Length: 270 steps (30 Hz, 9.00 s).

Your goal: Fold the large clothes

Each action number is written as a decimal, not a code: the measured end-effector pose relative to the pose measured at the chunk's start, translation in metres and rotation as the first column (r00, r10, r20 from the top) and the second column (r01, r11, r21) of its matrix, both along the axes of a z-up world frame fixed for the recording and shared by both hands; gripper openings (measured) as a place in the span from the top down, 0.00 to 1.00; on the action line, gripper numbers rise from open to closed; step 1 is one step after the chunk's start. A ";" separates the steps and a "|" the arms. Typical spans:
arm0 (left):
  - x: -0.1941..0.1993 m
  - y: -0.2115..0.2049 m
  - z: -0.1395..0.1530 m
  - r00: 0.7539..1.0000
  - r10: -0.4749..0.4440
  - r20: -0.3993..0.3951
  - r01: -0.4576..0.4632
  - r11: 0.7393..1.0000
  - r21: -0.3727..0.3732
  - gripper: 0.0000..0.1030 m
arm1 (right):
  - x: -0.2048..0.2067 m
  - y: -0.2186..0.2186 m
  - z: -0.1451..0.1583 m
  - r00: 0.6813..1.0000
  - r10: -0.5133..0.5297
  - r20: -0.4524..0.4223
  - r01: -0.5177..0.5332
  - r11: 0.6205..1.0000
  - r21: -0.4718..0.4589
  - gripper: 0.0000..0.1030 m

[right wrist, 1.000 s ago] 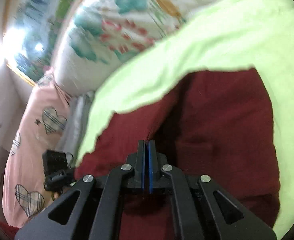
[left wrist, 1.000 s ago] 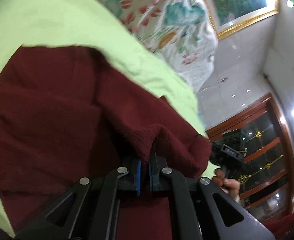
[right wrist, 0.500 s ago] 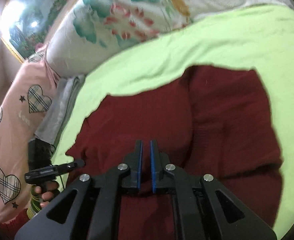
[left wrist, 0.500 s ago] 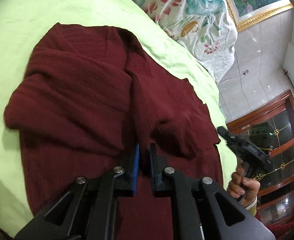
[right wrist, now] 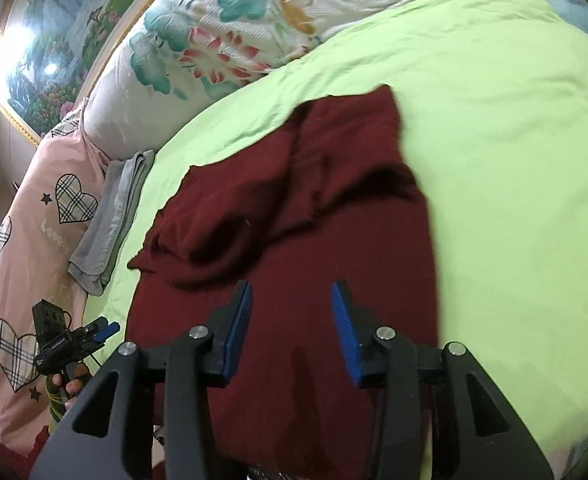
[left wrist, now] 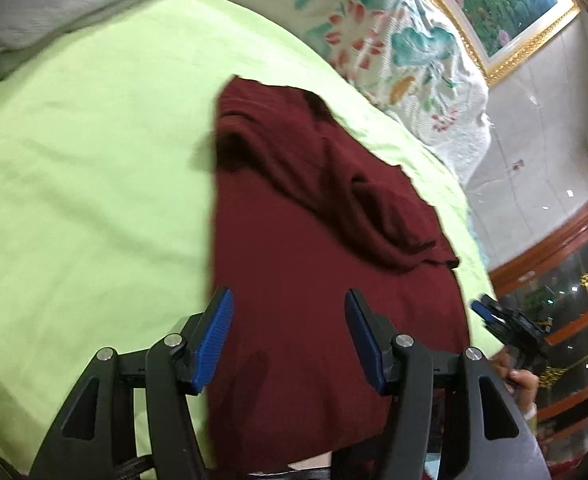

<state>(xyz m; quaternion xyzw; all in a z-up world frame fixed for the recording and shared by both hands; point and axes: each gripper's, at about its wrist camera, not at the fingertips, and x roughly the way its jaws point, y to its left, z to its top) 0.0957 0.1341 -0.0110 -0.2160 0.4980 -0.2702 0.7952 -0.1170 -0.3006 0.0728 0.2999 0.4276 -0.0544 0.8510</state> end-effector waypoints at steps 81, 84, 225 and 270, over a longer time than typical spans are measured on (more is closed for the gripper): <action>0.181 -0.047 -0.022 0.979 0.204 0.006 -0.203 0.976 -0.085 0.93 | 0.128 -0.139 -0.037 0.967 -0.236 0.095 0.207 0.947 0.245 0.57; 0.160 -0.024 -0.012 0.972 0.235 0.000 -0.233 0.962 -0.141 0.93 | 0.119 -0.128 -0.019 0.966 -0.223 0.134 0.191 0.958 0.215 0.57; 0.114 -0.254 -0.005 0.968 -0.219 -0.123 0.193 0.961 -0.197 0.27 | 0.148 -0.114 -0.020 0.998 0.062 -0.014 -0.060 0.993 0.097 0.15; 0.082 -0.065 -0.010 0.997 -0.051 -0.059 0.048 0.997 -0.054 0.37 | 0.230 0.090 -0.108 0.955 0.291 0.055 -0.287 0.867 0.408 0.72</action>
